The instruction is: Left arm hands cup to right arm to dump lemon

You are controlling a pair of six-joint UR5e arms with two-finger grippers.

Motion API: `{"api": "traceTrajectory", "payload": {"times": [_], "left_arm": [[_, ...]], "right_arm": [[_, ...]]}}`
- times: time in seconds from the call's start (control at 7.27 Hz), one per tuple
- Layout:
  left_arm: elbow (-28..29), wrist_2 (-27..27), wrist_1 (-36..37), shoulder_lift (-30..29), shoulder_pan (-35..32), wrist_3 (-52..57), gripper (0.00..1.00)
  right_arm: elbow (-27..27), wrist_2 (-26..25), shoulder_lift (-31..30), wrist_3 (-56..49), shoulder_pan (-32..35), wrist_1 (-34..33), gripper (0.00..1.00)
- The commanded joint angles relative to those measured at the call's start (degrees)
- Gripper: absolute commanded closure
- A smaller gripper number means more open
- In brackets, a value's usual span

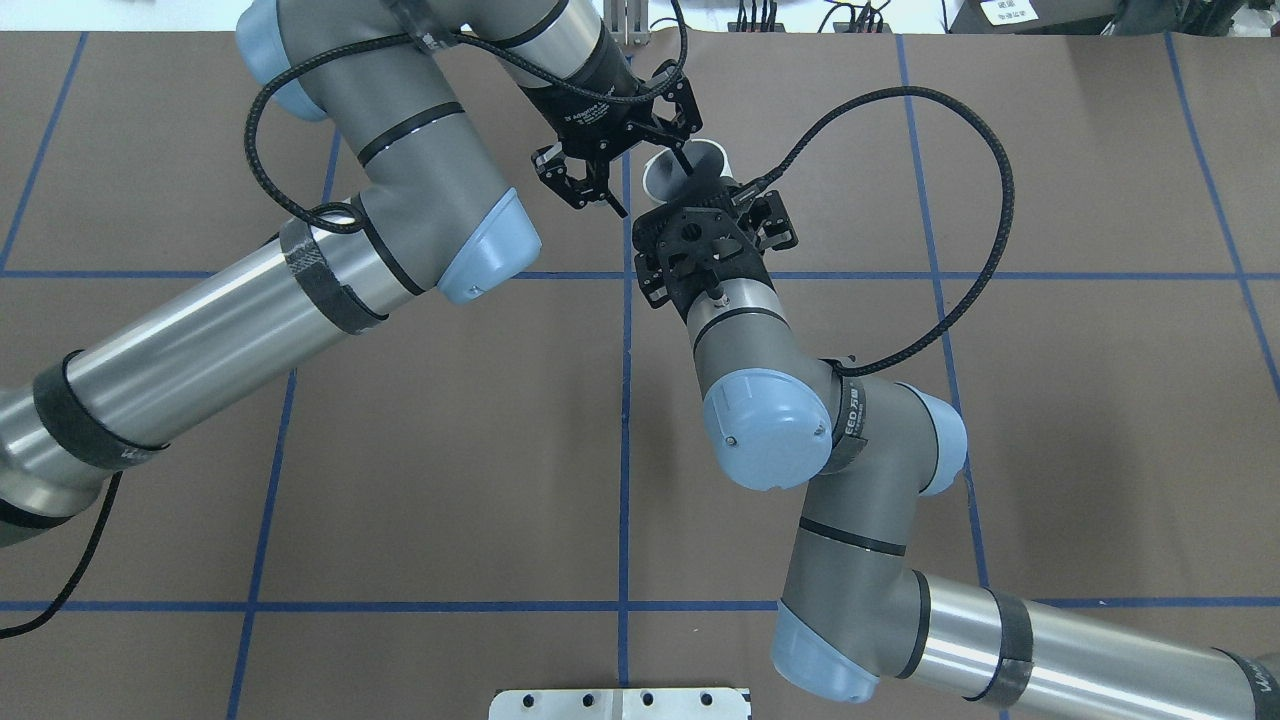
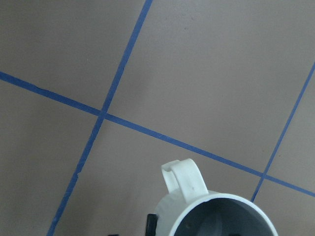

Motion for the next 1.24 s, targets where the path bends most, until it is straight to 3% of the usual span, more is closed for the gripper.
{"api": "traceTrajectory", "payload": {"times": [0.0,0.55,0.69,0.83,0.96,1.1], "left_arm": [[-0.02,0.0,-0.02,0.07,0.8,-0.03,0.39],[0.16,0.0,0.07,0.15,0.89,0.05,0.65],[0.16,0.0,0.42,0.15,0.89,-0.29,1.0],[0.25,-0.09,0.51,0.24,0.8,-0.3,1.0],[0.59,-1.48,0.6,0.24,0.19,-0.3,1.0],[0.86,-2.54,0.6,0.24,-0.42,-0.3,1.0]], "right_arm": [[0.0,0.01,0.0,0.0,0.0,0.01,1.0],[0.0,0.01,0.0,0.0,0.0,0.01,1.0],[0.0,0.01,0.0,0.0,0.0,0.01,1.0],[0.0,0.01,0.0,0.0,0.0,0.19,0.71],[-0.52,-0.16,-0.61,-0.09,-0.18,0.19,0.01],[-0.52,-0.16,-0.7,-0.7,-0.18,0.19,0.0]]}}
